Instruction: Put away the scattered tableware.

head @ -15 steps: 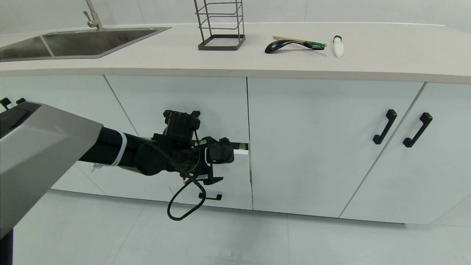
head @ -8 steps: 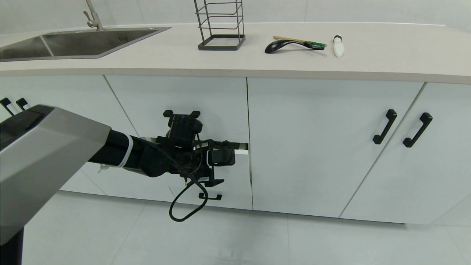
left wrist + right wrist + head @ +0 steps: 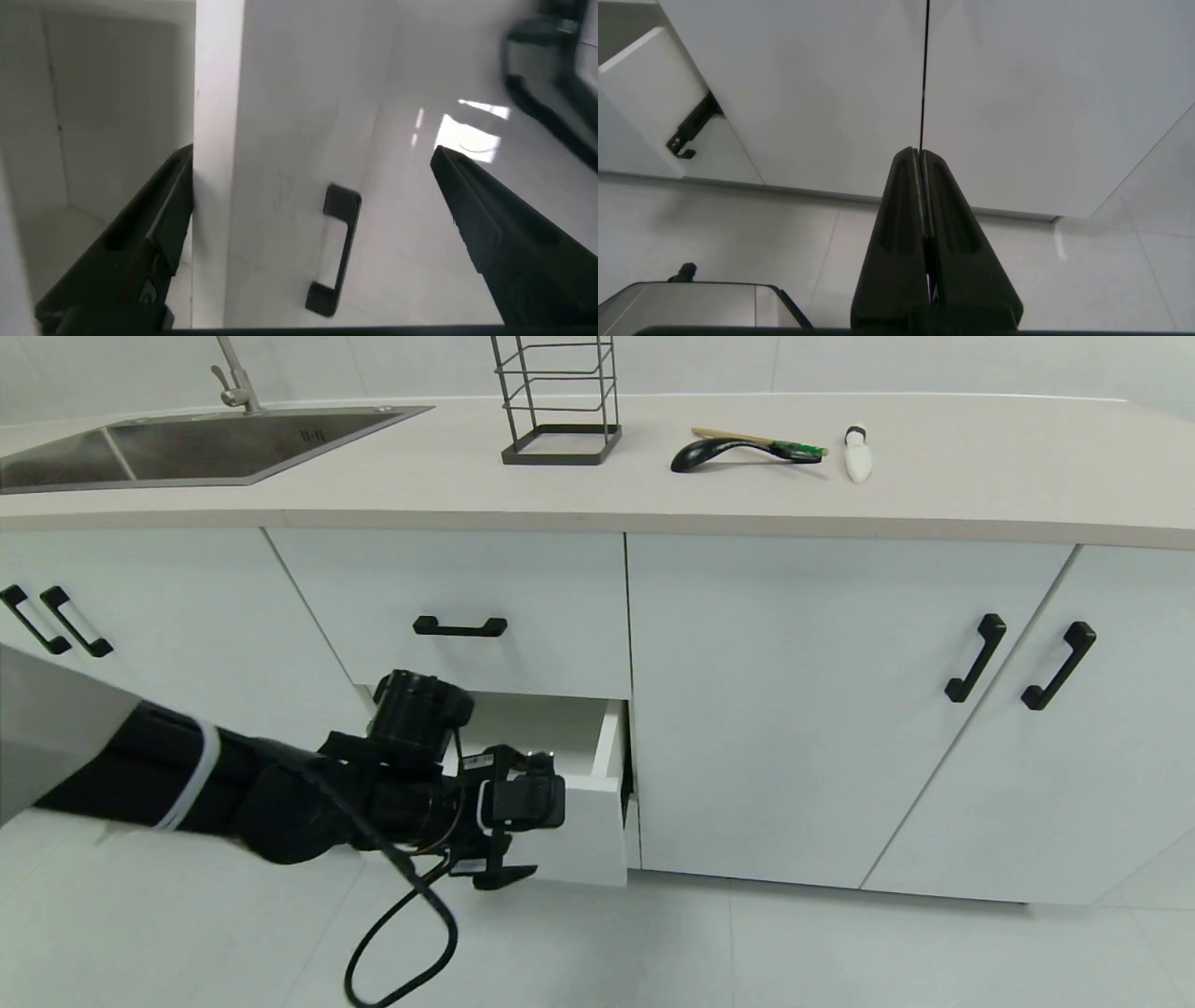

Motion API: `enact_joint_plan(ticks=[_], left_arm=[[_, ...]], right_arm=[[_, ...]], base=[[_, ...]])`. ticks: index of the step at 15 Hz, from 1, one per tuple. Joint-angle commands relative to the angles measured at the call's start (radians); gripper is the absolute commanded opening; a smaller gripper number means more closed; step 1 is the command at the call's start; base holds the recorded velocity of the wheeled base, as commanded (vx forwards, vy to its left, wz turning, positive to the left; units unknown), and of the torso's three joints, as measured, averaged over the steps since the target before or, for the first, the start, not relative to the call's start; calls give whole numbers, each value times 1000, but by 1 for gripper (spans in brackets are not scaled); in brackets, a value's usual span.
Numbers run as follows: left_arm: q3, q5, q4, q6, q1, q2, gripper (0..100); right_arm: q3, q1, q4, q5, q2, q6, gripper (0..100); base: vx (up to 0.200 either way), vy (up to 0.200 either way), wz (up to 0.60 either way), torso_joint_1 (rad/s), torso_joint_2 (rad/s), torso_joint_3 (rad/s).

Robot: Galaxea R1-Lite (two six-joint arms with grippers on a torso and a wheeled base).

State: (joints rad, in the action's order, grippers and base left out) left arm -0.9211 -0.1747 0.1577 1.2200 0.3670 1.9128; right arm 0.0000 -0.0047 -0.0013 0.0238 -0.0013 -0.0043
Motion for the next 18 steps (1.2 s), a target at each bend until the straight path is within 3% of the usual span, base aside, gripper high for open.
enact_joint_plan(ticks=[1, 5, 14, 17, 18], left_arm=[[160, 3, 0, -10, 10, -187, 100], [185, 0, -46, -16, 10, -253, 100], [235, -2, -47, -16, 10, -287, 100], [272, -14, -64, -17, 23, -414, 100], [261, -29, -118, -19, 23, -489, 100]], right_arm=[[0, 0, 0, 1, 1, 0, 0], [0, 0, 0, 1, 1, 0, 0], [0, 0, 0, 1, 1, 0, 0], [0, 0, 0, 1, 1, 0, 0], [0, 0, 0, 1, 1, 0, 0]], base=[[0, 0, 0, 0, 0, 0], [0, 0, 0, 0, 0, 0], [0, 0, 0, 0, 0, 0], [0, 0, 0, 0, 0, 0], [0, 0, 0, 0, 0, 0]])
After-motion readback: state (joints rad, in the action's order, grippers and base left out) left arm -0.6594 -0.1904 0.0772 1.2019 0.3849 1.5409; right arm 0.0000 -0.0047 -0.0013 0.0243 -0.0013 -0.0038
